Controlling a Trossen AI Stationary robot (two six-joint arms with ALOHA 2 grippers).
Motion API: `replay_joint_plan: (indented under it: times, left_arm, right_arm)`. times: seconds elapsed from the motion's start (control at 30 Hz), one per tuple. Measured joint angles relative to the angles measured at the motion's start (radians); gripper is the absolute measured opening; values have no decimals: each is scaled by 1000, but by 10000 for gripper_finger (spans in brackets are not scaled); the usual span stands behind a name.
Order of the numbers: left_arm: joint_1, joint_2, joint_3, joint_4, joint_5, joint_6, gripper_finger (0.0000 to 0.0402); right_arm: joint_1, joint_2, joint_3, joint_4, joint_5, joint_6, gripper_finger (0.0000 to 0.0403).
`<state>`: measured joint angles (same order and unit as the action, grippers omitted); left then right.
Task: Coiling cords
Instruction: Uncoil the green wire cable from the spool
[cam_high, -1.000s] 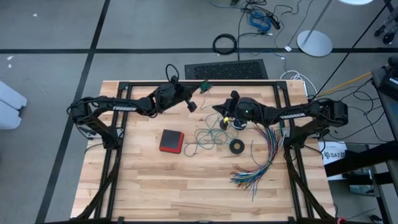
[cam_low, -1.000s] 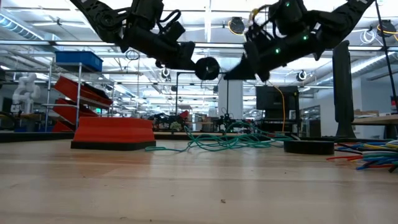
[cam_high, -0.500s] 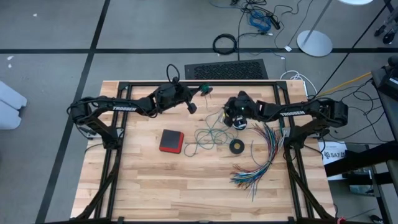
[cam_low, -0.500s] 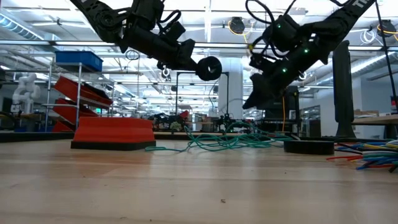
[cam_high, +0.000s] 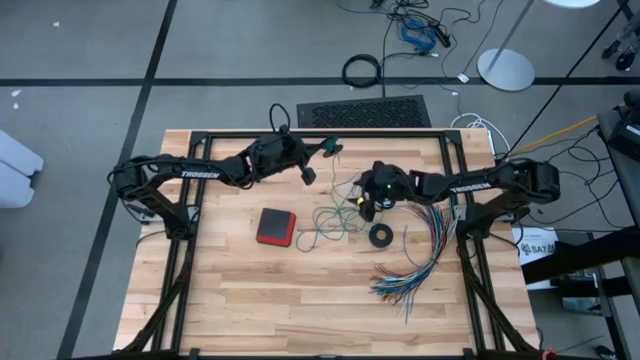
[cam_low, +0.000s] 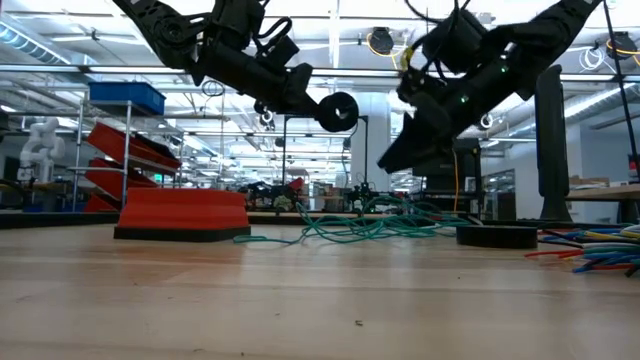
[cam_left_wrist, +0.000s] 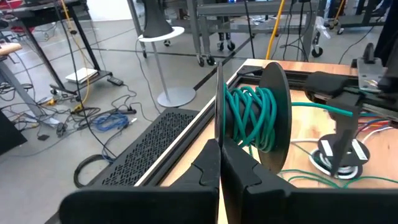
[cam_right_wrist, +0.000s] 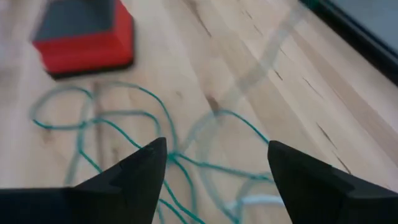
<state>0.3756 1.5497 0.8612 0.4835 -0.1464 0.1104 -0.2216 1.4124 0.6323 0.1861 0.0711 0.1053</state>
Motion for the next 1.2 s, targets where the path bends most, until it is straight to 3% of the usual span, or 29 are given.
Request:
replay_joint_plan:
  times: [0.13, 0.27, 0.33, 0.57, 0.73, 1.07, 1.2]
  left_arm:
    - [0, 0, 0, -2, 5, -1, 0]
    - [0, 0, 0, -2, 22, -10, 0]
    - [0, 0, 0, -1, 39, -27, 0]
    - [-12, 0, 0, 8, 45, -31, 0]
    - [-17, 0, 0, 24, 64, -49, 0]
    - [-19, 0, 0, 28, 90, -54, 0]
    - [-19, 0, 0, 28, 90, -54, 0]
  right_arm:
    - [25, 0, 0, 71, 29, -12, 269]
    - [22, 0, 0, 135, 188, -40, 262]
    - [17, 0, 0, 205, 215, -62, 255]
    - [-54, 15, 1, 329, 213, -114, 231]
    - [-101, 96, 0, 417, 139, -84, 220]
    - [-134, 215, 0, 634, 137, -68, 213]
    - [-142, 236, 0, 638, 143, -65, 181]
